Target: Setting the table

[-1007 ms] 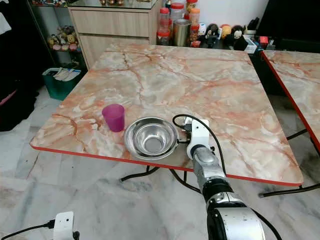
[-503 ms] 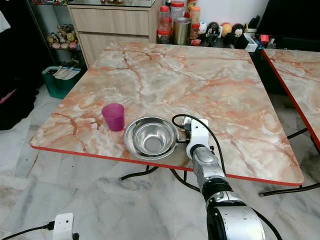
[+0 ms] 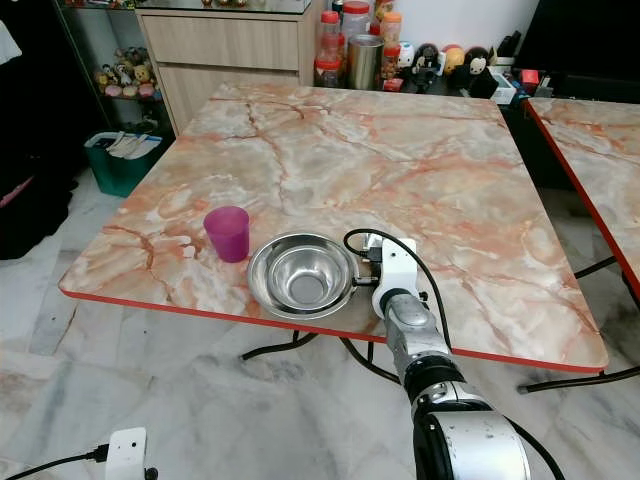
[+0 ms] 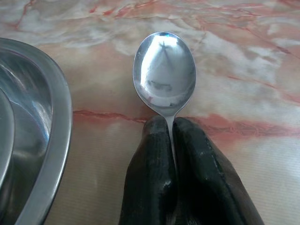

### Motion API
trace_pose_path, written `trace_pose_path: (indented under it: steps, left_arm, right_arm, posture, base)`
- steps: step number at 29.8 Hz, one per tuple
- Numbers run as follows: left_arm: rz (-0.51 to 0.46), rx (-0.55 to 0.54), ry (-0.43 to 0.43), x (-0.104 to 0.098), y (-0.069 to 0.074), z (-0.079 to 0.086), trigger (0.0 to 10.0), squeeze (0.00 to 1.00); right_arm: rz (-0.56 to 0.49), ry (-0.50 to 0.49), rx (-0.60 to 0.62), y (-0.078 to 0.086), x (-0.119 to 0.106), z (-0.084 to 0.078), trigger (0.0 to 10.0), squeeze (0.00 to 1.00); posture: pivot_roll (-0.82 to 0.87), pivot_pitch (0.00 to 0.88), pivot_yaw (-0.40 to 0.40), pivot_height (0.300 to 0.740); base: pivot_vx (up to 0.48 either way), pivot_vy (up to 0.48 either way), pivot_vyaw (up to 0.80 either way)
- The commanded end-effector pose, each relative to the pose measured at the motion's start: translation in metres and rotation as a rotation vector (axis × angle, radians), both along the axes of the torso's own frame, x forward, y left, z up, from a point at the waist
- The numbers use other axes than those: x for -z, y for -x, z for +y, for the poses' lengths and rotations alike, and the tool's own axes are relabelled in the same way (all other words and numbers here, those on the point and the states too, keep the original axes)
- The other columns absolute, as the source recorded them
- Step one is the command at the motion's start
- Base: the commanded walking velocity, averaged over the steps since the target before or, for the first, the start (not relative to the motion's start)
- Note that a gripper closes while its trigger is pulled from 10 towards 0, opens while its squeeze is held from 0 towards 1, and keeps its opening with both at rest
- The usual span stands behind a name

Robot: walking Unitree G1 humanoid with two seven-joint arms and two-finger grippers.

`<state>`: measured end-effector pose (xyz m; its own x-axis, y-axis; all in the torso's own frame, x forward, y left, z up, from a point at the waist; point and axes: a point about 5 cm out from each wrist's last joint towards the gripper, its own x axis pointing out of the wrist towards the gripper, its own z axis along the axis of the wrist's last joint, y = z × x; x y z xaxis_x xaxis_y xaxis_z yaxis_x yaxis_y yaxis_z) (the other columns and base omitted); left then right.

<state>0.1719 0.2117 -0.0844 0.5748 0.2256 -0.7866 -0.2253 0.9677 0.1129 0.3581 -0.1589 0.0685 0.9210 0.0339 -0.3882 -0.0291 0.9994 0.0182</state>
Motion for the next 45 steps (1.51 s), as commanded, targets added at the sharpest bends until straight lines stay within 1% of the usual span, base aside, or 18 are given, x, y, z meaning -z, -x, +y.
trace_pose_path:
  steps: [1,2,3,4,8,9,10,11,12,13,14,27,30,32,43,45]
  left_arm:
    - [0.036,0.002,-0.005,0.003,0.007,0.001,10.0,0.0]
    - [0.036,0.002,-0.005,0.003,0.007,0.001,10.0,0.0]
    - [0.036,0.002,-0.005,0.003,0.007,0.001,10.0,0.0]
    - [0.037,0.001,-0.006,0.003,0.007,0.001,10.0,0.0]
    - [0.037,0.002,-0.007,0.003,0.007,0.001,10.0,0.0]
    - [0.038,0.002,-0.007,0.003,0.007,0.001,10.0,0.0]
    - [0.038,0.002,-0.008,0.003,0.007,0.002,10.0,0.0]
    - [0.038,0.002,-0.008,0.003,0.008,0.002,10.0,0.0]
    - [0.038,0.002,-0.008,0.003,0.008,0.002,10.0,0.0]
    - [0.038,0.003,-0.008,0.004,0.008,0.002,10.0,0.0]
    - [0.038,0.002,-0.008,0.004,0.008,0.002,10.0,0.0]
    - [0.041,0.002,-0.01,0.004,0.008,0.003,10.0,0.0]
    - [0.041,0.001,-0.011,0.003,0.008,0.004,10.0,0.0]
    - [0.042,0.001,-0.011,0.003,0.008,0.004,10.0,0.0]
    - [0.043,0.001,-0.008,0.003,0.007,0.004,10.0,0.0]
    - [0.044,0.001,-0.009,0.003,0.007,0.004,10.0,0.0]
  right_arm:
    - [0.038,0.005,0.001,0.004,0.007,-0.001,10.0,0.22]
    - [0.038,0.005,0.001,0.004,0.007,-0.001,10.0,0.22]
    - [0.038,0.005,0.002,0.004,0.008,0.0,10.0,0.07]
    - [0.04,0.005,0.002,0.004,0.008,0.0,10.0,0.0]
    - [0.041,0.003,0.001,0.004,0.008,0.001,10.0,0.0]
    - [0.043,0.001,0.0,0.005,0.009,0.001,10.0,0.62]
    - [0.043,0.001,0.001,0.005,0.009,0.001,10.0,0.7]
    - [0.044,0.005,0.003,0.005,0.009,0.001,10.0,0.68]
    - [0.046,0.01,0.005,0.005,0.009,0.0,10.0,0.54]
    - [0.047,0.014,0.006,0.005,0.009,0.0,10.0,0.54]
    - [0.047,0.016,0.007,0.005,0.01,0.0,10.0,0.0]
    - [0.042,0.011,0.01,0.004,0.008,0.0,10.0,0.0]
    - [-0.01,0.0,0.021,0.0,0.0,-0.001,10.0,0.0]
    - [-0.024,-0.005,0.02,-0.002,-0.003,0.0,10.0,0.0]
    - [-0.045,-0.012,0.025,-0.005,-0.009,0.0,10.0,0.0]
    - [-0.065,-0.016,0.03,-0.007,-0.012,0.0,10.0,0.0]
  posture:
    - [0.03,0.064,-0.019,0.74]
    - [0.03,0.064,-0.019,0.74]
    - [0.03,0.064,-0.019,0.74]
    - [0.03,0.064,-0.018,0.74]
    - [0.03,0.065,-0.017,0.74]
    - [0.03,0.065,-0.017,0.74]
    - [0.03,0.065,-0.016,0.74]
    - [0.03,0.065,-0.016,0.74]
    - [0.03,0.065,-0.016,0.74]
    - [0.03,0.065,-0.016,0.74]
    - [0.03,0.065,-0.016,0.74]
    - [0.03,0.064,-0.015,0.74]
    - [0.03,0.063,-0.013,0.74]
    - [0.03,0.062,-0.012,0.74]
    - [0.03,0.059,-0.012,0.74]
    - [0.03,0.059,-0.012,0.74]
  base:
    - [0.0,0.0,0.0]
    - [0.0,0.0,0.0]
    - [0.0,0.0,0.0]
    - [0.0,0.0,0.0]
    - [0.0,0.0,0.0]
    - [0.0,0.0,0.0]
    - [0.0,0.0,0.0]
    - [0.0,0.0,0.0]
    - [0.0,0.0,0.0]
    - [0.0,0.0,0.0]
    - [0.0,0.0,0.0]
    - [0.0,0.0,0.0]
    - [0.0,0.0,0.0]
    - [0.0,0.0,0.0]
    - [0.0,0.0,0.0]
    - [0.0,0.0,0.0]
